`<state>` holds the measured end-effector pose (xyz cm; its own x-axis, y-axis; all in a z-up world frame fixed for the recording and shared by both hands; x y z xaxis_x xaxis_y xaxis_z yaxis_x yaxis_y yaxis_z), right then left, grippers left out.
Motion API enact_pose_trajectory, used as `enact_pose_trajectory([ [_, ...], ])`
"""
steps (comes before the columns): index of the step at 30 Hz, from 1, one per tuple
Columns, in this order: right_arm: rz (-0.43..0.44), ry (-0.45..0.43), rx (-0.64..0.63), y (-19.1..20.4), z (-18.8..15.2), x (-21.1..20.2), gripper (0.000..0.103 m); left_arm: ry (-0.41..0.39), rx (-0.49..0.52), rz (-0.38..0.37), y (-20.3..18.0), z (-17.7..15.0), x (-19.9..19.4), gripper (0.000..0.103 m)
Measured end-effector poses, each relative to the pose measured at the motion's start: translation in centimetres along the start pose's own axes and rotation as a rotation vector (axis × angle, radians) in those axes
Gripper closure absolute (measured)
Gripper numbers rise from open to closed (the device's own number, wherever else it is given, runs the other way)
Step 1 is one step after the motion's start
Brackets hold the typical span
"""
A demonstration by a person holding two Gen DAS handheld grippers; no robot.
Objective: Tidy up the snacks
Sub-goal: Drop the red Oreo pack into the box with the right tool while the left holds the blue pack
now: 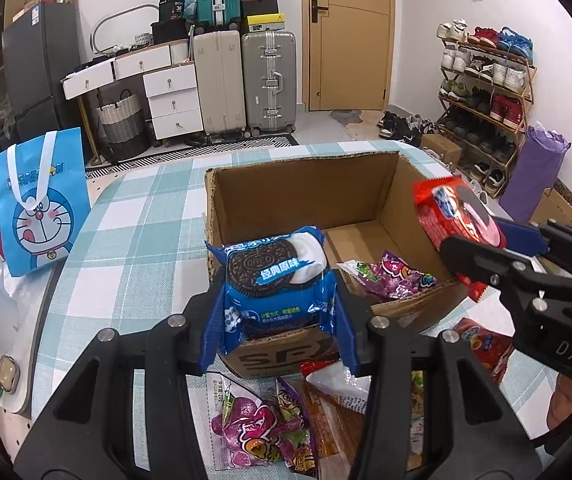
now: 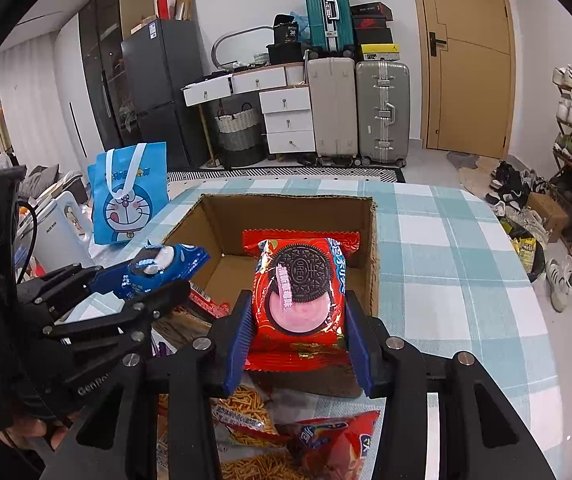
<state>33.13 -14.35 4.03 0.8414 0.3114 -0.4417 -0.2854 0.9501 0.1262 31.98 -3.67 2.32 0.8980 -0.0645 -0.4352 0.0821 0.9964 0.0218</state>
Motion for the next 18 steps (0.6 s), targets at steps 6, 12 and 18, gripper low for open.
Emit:
enact_pose_trajectory([
  [6, -0.006, 0.023, 0.006, 0.1, 0.1, 1.5, 0.059, 0.003, -0.007, -0.001, 0.1, 0.0, 0.1, 0.059],
  [12, -0.03, 0.035, 0.012, -0.4, 0.2, 2.6, 0.059, 0.005, -0.012, 0.0, 0.2, 0.0, 0.1, 0.059],
  [18, -0.033, 0.04, 0.062, -1.5, 0.1, 2.6, 0.053, 0.008, -0.017, -0.002, 0.3, 0.0, 0.2, 0.059],
])
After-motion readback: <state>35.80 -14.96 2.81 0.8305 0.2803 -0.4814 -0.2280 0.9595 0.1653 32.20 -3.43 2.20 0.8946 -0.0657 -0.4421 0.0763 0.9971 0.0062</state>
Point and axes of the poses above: each gripper's, at about its wrist camera, not at the fingertips, and x roughly the way its jaws point, y to its left, z to its top, the point moved 4 cm from there along x, roughly the way its jaws point, and after that the axes turned 14 degrees about -y, right-handed, at the moved point
